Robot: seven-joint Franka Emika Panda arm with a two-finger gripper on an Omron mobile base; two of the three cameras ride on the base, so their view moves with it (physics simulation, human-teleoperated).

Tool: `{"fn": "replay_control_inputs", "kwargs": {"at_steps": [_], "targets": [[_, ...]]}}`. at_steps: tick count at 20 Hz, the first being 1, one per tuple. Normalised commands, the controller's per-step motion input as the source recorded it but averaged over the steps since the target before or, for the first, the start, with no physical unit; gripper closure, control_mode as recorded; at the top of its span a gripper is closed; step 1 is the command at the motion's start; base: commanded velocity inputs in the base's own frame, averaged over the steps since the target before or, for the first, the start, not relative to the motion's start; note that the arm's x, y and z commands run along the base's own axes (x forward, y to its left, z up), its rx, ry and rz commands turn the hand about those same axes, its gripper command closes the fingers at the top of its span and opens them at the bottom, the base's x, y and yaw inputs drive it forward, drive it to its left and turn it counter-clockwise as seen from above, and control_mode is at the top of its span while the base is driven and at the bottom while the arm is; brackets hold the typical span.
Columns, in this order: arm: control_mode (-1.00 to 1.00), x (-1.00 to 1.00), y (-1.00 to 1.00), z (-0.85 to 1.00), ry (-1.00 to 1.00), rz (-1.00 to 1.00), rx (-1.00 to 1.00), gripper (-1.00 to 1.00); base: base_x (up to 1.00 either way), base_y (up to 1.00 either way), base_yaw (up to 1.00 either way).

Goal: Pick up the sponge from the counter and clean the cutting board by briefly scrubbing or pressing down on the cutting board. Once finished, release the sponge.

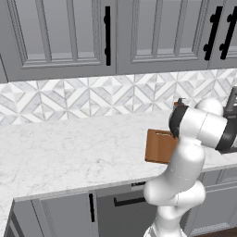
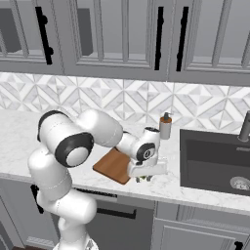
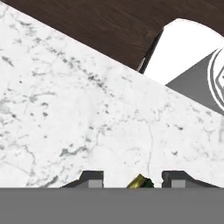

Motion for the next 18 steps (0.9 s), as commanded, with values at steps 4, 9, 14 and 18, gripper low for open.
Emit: {"fn": "replay_control_inputs", "kwargs": {"at_steps": [4, 9, 14, 18], "targets": [[-1.0, 0.12, 1.0, -0.71, 0.0, -0.33, -0.22, 1.0, 0.0, 0.0, 0.0], [-1.0, 0.24, 1.0, -0.38, -0.01, -0.34, -0.17, 1.0, 0.0, 0.0, 0.0], [-1.0, 0.03, 1.0, -0.12, -0.03, -0.21, -0.11, 1.0, 0.0, 0.0, 0.0], [-1.0, 0.39, 1.0, -0.17, 0.0, -0.21, -0.15, 1.0, 0.0, 0.0, 0.0]]}}
